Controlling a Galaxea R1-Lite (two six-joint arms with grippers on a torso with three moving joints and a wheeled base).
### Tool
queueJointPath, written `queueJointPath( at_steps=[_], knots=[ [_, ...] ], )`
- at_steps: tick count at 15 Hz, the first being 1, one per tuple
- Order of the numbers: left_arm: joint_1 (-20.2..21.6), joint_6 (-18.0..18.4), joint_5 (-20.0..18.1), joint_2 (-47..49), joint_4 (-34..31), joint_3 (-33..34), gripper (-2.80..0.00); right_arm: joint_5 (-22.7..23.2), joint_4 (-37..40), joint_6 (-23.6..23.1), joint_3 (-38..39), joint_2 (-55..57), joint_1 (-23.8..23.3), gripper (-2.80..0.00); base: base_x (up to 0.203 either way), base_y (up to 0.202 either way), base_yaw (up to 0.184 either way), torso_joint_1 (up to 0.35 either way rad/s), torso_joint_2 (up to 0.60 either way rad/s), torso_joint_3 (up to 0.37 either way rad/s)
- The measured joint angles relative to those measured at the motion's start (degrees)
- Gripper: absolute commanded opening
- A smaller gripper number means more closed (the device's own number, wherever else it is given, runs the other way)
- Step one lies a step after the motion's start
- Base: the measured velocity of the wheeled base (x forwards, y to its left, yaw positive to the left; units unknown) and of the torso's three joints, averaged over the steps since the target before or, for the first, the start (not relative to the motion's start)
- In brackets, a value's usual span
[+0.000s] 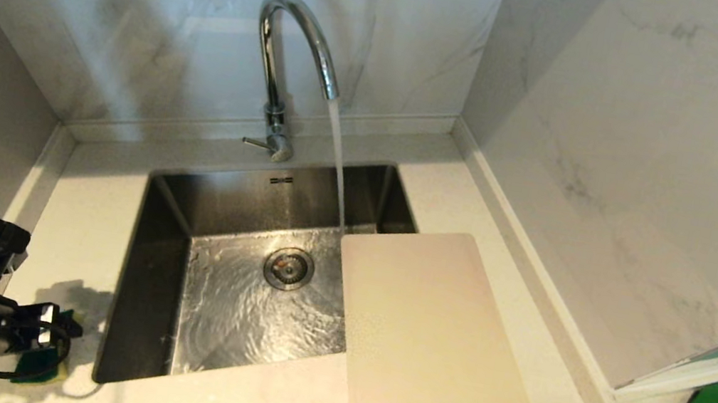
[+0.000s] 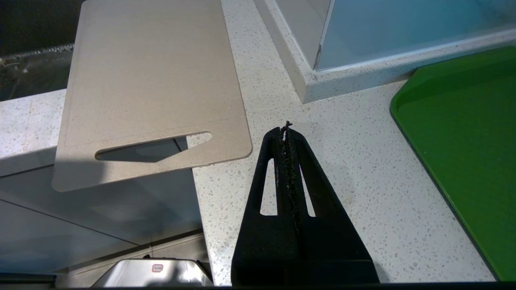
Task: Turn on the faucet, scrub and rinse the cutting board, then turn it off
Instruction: Pick up the cleaning cloth
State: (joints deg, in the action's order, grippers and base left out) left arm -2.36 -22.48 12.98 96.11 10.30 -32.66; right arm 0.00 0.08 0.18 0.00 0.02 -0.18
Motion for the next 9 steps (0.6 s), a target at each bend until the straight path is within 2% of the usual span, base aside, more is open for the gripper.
queueJointPath(
  at_steps=[8, 9],
  knots=[
    [0.3, -0.3, -1.5, 2.1, 2.3, 0.1, 0.0, 0.0, 0.0, 0.0, 0.0, 0.0, 0.0, -2.8, 0.0, 0.0, 0.0, 0.0, 0.0, 0.0],
    [0.6, -0.3, -1.5, 2.2, 2.3, 0.1, -2.8, 0.0, 0.0, 0.0, 0.0, 0.0, 0.0, -2.8, 0.0, 0.0, 0.0, 0.0, 0.0, 0.0]
  ],
)
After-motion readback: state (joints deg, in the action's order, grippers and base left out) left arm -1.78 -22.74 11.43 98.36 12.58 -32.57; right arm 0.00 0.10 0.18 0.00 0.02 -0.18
